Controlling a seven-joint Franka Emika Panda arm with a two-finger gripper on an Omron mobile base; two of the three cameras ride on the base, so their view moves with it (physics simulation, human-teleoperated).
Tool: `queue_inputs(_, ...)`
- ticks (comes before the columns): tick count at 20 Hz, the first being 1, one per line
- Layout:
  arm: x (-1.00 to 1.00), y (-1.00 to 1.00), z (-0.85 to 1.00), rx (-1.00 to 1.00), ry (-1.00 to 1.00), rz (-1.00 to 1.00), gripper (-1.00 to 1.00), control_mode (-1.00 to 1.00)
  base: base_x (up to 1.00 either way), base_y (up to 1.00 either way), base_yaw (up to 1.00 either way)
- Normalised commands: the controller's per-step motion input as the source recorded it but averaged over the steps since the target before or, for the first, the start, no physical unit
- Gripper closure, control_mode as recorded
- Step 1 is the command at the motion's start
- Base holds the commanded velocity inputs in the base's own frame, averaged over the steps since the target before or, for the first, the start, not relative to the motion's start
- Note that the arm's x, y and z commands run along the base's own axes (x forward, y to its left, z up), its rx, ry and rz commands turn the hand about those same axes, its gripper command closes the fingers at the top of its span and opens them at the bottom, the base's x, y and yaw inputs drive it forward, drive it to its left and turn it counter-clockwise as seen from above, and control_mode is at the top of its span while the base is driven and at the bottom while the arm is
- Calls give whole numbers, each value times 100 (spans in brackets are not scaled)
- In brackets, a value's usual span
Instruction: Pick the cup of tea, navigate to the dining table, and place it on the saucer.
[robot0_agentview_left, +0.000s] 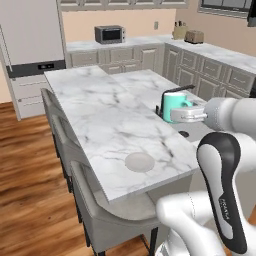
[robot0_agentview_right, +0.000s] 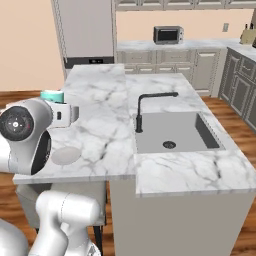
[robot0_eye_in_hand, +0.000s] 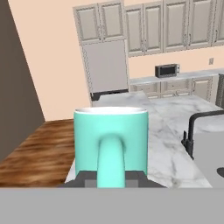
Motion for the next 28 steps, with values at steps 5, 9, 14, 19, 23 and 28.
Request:
queue_inputs(5,0,0,0,0,0,0,100,100,0,0,0)
queue_inputs(9,0,0,0,0,0,0,100,100,0,0,0)
queue_inputs(14,58,0,1,0,11,7,100,-100,0,0,0)
queue_inputs(19,100,0,2,0,18,42,100,-100,0,0,0)
queue_inputs(23,97,0,-8,0,1,58,100,-100,0,0,0)
queue_inputs(28,11,0,-1,1,0,69,100,-100,0,0,0)
